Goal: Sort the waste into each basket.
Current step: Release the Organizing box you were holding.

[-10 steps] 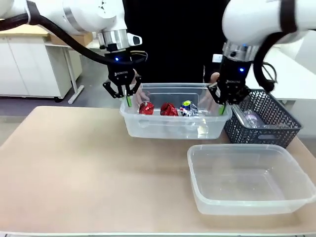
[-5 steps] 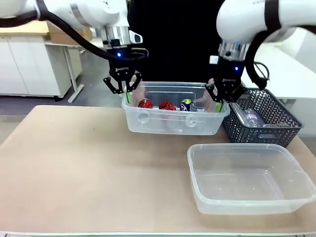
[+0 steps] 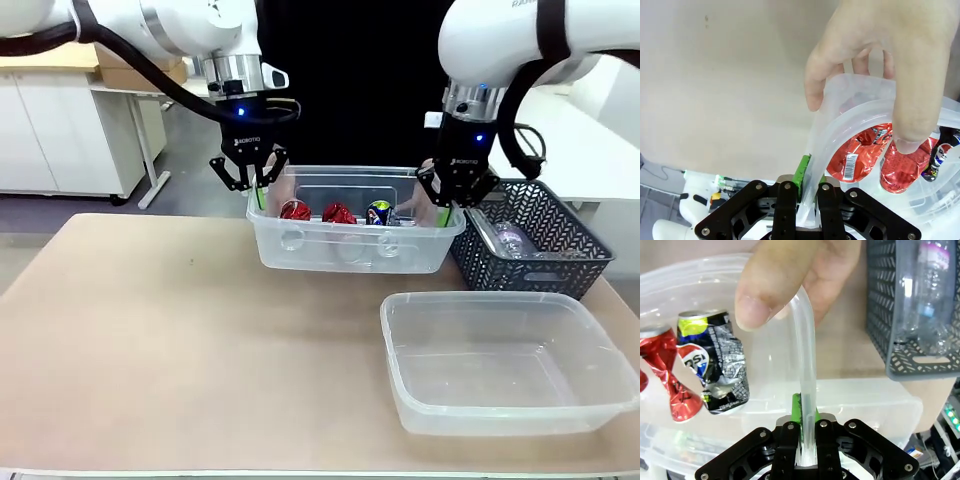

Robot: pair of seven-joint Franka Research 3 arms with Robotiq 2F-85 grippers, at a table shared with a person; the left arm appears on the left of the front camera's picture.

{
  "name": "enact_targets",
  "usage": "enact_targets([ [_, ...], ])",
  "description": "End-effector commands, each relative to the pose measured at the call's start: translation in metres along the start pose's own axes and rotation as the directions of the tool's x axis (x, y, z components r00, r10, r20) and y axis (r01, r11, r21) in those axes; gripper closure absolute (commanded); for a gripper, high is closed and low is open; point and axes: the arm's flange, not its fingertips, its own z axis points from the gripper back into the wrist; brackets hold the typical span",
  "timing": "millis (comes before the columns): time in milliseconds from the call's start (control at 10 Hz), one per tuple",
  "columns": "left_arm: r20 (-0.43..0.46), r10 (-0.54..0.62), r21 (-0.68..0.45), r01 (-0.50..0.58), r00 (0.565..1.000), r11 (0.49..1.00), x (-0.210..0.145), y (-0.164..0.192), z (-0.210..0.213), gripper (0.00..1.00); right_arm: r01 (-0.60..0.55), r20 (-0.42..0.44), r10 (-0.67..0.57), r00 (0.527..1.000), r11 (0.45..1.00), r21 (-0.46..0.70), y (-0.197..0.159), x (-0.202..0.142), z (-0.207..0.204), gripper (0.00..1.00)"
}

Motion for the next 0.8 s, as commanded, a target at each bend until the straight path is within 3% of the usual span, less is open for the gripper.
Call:
enact_targets([
  [0,0.016,0.005,-0.017,-0.004,1.0,1.0,-0.004,0.0,0.002,0.95,-0.008,-0.007,0.008,1.0,1.0,-0.006,0.004,-0.006,-0.002,0.96],
  [400,0.016,0.005,-0.017,-0.004,1.0,1.0,-0.004,0.0,0.002,0.95,0.0,0.0,0.0,1.0,1.0,0.0,0.0,0.0,0.0,0.96],
  [500,0.0,-0.001,0.0,0.001,1.0,1.0,0.0,0.0,0.0,0.86,0.034,0.06,-0.037,0.998,0.998,0.051,-0.024,-0.021,0.013,0.96],
  [600,0.023,-0.015,0.017,0.015,1.0,1.0,-0.003,-0.004,0.002,0.37,0.052,0.116,-0.06,0.991,0.996,0.07,-0.034,-0.036,0.019,0.44],
  [700,0.046,-0.016,0.006,0.016,0.999,1.0,-0.011,-0.006,0.005,0.28,0.043,0.176,-0.062,0.982,0.993,0.107,-0.039,-0.051,0.025,0.38],
])
